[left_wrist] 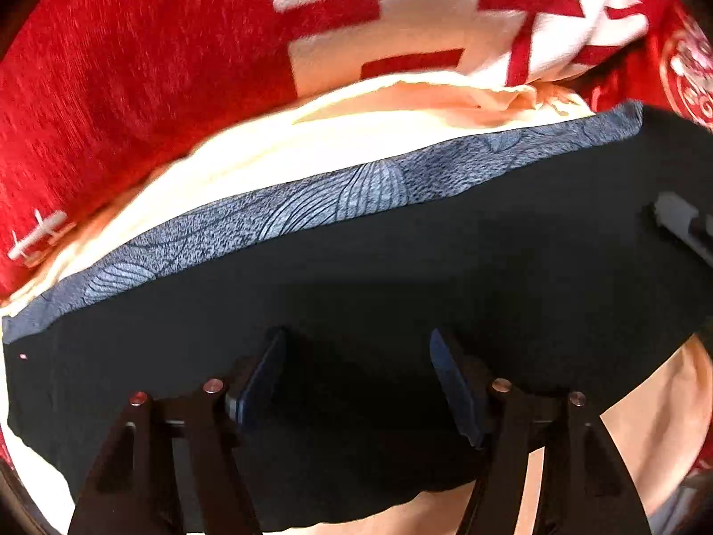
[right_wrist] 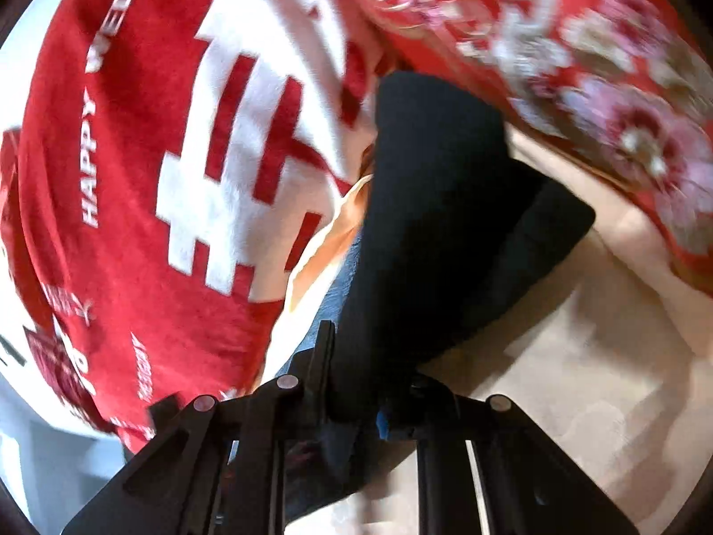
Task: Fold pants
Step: 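Grasp the folded trouser end with the right gripper and lift it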
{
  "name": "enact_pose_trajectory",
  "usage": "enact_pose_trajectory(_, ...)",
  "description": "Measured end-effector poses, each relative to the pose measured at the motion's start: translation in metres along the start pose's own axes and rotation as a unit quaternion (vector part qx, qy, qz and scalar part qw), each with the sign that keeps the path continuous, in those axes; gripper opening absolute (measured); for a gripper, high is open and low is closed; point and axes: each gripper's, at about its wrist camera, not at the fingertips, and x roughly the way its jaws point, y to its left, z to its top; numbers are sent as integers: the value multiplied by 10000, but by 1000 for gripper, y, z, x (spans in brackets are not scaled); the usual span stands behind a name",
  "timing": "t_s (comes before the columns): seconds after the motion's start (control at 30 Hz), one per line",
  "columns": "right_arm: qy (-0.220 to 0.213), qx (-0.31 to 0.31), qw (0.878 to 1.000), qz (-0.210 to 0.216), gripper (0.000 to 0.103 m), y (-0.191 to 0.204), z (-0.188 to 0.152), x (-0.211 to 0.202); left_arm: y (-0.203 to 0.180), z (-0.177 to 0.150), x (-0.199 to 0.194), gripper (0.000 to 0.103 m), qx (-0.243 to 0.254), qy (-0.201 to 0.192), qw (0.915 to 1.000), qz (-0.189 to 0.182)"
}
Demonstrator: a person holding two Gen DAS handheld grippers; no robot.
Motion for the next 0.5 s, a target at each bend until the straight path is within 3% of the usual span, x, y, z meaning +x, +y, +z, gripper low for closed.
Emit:
enact_pose_trajectory(0.13,-7,-400,9990,-197,16,20,0,1,14,3,2,68,-91,123,9991,-394)
enact_pose_trajectory(0.3,32,-1285,9903,-531,17,64,-12,2,28,4,3,70,-32,46,9985,-550)
enact_pose_trajectory(0.5,74,-2620,9591,-1071,16,129,-40,5,76,-1,-14,70,-397,69,9951,-905)
